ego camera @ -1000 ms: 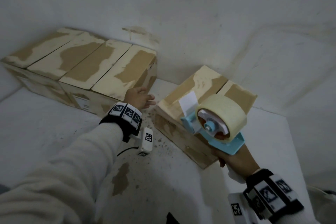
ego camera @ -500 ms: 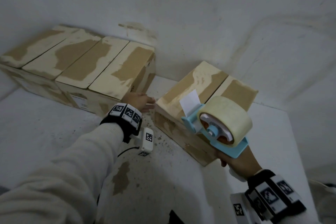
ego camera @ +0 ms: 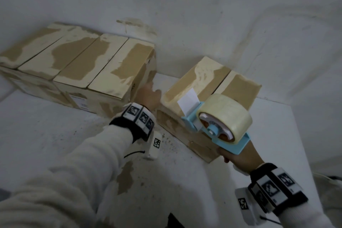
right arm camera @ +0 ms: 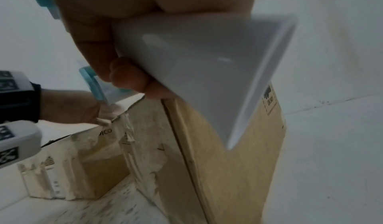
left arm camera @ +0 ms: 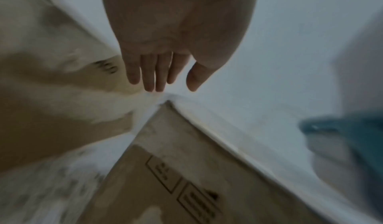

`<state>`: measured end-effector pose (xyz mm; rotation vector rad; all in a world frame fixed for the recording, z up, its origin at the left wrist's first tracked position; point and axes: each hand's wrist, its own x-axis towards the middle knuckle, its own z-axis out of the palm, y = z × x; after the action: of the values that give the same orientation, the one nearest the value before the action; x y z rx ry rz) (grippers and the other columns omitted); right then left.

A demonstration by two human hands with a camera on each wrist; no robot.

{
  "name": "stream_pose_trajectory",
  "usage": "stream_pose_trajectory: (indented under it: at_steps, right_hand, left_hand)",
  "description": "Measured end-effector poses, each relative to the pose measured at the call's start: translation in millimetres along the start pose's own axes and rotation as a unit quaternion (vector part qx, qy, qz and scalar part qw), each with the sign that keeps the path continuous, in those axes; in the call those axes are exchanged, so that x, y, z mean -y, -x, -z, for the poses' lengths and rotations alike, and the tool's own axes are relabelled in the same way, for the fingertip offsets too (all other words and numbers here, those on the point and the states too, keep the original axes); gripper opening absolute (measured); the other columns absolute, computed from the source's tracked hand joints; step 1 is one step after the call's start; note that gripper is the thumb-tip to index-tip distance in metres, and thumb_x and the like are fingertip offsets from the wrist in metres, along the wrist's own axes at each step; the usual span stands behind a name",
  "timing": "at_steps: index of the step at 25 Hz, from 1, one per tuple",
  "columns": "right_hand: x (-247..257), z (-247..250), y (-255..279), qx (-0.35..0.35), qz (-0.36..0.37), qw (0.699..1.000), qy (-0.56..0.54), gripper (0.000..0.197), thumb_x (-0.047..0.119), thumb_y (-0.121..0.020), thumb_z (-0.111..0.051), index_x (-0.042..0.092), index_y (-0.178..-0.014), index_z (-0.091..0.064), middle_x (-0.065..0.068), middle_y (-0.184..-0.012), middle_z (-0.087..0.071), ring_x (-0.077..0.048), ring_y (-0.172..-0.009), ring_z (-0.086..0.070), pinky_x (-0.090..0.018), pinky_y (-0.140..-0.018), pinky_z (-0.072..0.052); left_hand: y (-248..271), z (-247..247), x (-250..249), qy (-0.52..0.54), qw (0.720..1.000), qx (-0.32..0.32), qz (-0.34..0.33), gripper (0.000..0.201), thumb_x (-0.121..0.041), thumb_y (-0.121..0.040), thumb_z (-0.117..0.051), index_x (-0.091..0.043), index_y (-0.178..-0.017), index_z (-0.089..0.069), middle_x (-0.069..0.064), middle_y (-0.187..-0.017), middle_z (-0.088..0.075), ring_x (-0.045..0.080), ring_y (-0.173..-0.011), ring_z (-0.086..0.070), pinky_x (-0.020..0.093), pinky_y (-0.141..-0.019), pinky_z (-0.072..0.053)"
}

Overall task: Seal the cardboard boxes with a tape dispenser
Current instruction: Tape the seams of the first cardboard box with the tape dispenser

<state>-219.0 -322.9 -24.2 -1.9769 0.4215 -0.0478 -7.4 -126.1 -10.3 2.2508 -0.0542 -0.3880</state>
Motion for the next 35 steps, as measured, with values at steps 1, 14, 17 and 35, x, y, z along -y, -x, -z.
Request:
stream_pose_trajectory:
  at_steps: [1,14,17,35]
  right_hand:
    - [1,0,0,0.000,-0.005,1.000,-0.001,0.025,-0.013,-0.073,-0.067,0.008,-0.065,-0.057,0.007,-0.045,-0.062,-0.003,-0.037,-0.054,-0.018,-0.040,-0.044]
    - [13,31,20,0.037,-0.022,0.999,0.000,0.009,-0.003,-0.068,-0.063,-0.005,-0.067,-0.054,0.004,-0.040,-0.048,-0.012,-0.037,-0.041,-0.028,-0.043,-0.038]
    - [0,55,46,0.043,-0.042,0.998,-0.007,0.020,-0.009,-0.071,-0.061,0.007,-0.064,-0.053,0.006,-0.039,-0.048,-0.011,-0.038,-0.041,-0.027,-0.042,-0.036]
    - [-46,79,56,0.042,-0.024,0.998,0.028,0.024,-0.006,-0.070,-0.065,0.014,-0.062,-0.053,0.008,-0.042,-0.054,-0.010,-0.037,-0.046,-0.025,-0.041,-0.039]
  left_hand:
    - [9,-7,-8,-0.096,0.992,0.031,-0.078,0.051,-0.024,-0.096,-0.042,-0.004,-0.142,-0.032,0.018,-0.149,-0.033,0.032,-0.137,-0.032,0.039,-0.111,-0.029]
    - [34,-55,-4,-0.370,0.914,0.084,-0.146,0.102,-0.063,-0.085,-0.042,-0.002,-0.148,0.010,0.016,-0.157,0.015,0.030,-0.146,0.013,0.042,-0.120,0.000]
    - [40,-54,-8,-0.372,0.914,0.077,-0.144,0.113,-0.073,-0.077,-0.042,-0.001,-0.148,0.007,0.016,-0.157,0.014,0.030,-0.146,0.012,0.041,-0.120,0.000]
    - [99,-125,-26,-0.404,0.883,0.106,-0.215,0.067,-0.033,-0.099,-0.032,-0.009,-0.150,0.006,0.010,-0.158,0.012,0.022,-0.147,0.010,0.040,-0.119,0.003]
